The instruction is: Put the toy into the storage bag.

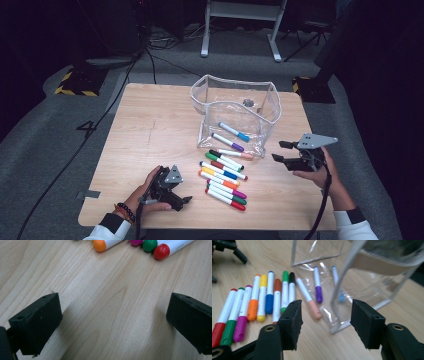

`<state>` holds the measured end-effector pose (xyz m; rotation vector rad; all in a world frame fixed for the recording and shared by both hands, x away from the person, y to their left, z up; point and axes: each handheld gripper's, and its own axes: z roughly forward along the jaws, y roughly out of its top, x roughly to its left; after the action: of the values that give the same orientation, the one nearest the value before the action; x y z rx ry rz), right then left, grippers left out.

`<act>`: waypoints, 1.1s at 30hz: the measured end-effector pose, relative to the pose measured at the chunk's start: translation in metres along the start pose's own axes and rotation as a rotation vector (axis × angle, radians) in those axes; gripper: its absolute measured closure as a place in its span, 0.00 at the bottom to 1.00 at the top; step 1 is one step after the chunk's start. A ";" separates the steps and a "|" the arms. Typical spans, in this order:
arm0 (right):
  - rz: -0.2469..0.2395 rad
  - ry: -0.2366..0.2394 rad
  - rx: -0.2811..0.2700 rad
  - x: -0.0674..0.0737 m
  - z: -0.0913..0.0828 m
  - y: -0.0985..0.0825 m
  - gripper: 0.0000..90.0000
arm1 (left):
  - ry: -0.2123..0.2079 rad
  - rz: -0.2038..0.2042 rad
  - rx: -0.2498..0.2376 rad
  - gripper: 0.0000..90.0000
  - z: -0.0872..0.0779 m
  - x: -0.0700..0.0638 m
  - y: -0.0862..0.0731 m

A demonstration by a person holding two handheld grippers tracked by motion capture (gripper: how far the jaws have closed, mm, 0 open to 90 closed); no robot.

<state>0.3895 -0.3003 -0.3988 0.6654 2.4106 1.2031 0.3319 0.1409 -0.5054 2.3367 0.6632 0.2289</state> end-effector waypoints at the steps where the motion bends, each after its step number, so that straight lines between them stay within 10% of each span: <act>1: -0.008 0.012 0.016 0.004 0.008 -0.004 0.49 | 0.000 0.000 0.000 0.01 0.000 0.000 0.000; 10: -0.012 0.087 0.098 0.017 0.067 -0.023 0.55 | 0.000 0.000 0.000 0.01 0.000 0.000 0.000; 18: -0.053 0.061 0.103 0.018 0.103 -0.018 0.60 | 0.000 0.001 0.004 0.01 0.000 0.000 0.000; 33: -0.037 -0.002 0.113 0.019 0.123 -0.019 0.62 | 0.000 0.002 0.002 0.01 0.000 0.000 0.000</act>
<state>0.4322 -0.2200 -0.4863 0.6520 2.4927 1.0580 0.3320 0.1408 -0.5052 2.3389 0.6620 0.2297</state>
